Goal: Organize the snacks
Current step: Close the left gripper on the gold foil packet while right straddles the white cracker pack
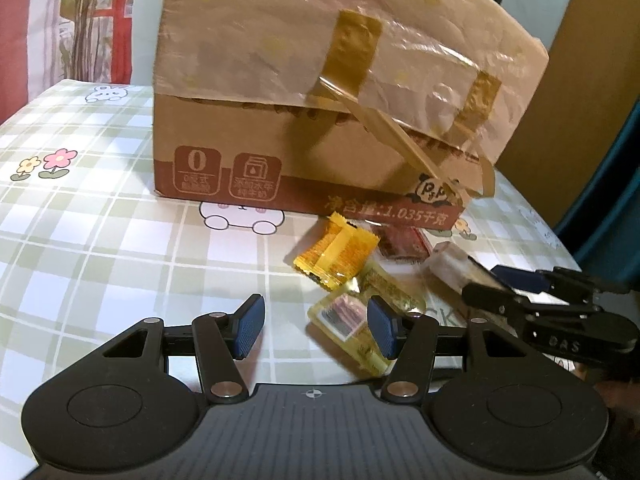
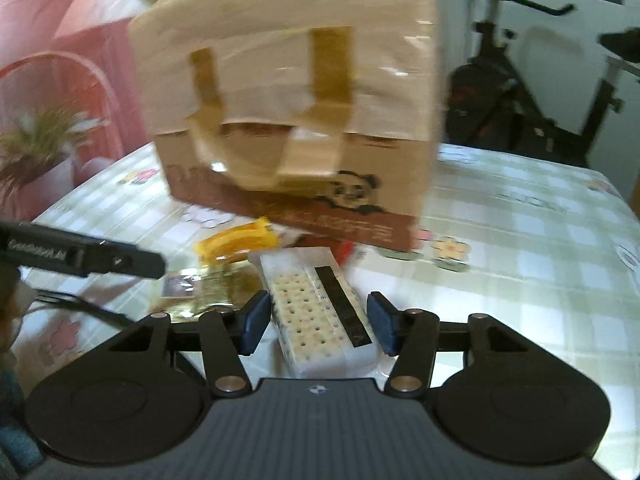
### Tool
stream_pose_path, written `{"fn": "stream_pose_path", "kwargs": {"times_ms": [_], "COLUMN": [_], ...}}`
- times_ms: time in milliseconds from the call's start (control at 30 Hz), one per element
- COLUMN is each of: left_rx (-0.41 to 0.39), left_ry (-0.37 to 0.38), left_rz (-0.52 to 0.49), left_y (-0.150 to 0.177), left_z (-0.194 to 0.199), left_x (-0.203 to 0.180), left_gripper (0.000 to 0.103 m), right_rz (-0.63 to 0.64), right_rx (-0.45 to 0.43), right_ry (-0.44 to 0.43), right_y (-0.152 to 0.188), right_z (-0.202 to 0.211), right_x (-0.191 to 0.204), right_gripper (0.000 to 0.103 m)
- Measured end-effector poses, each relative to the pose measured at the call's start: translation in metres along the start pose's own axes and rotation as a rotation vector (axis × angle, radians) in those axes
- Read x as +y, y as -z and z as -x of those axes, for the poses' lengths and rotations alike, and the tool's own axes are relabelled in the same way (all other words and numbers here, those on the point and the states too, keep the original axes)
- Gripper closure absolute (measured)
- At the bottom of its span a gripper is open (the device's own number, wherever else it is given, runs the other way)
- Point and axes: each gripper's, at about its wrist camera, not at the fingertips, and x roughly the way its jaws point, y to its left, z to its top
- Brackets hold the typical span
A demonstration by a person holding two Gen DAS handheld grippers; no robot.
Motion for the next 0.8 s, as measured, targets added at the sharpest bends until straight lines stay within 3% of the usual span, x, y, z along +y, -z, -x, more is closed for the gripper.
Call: {"fn": "stream_pose_path", "kwargs": {"times_ms": [300, 800], "left_rx": [0.007, 0.022], "left_ry": [-0.027, 0.009], "left_rz": [-0.048, -0.214], "left_y": [-0.004, -0.024], "left_z": [-0.004, -0.030], "left_x": [-0.007, -0.035], "left_gripper": [0.044, 0.044], "right_rz": [-0.004, -0.047], "right_rx": [-0.032, -0.057], "right_ry": [0.075, 0.049], "right_y": [0.011, 0.014], "right_z": [0.001, 0.002], "right_x": [-0.007, -0.013], "right_gripper": [0.048, 0.048]}}
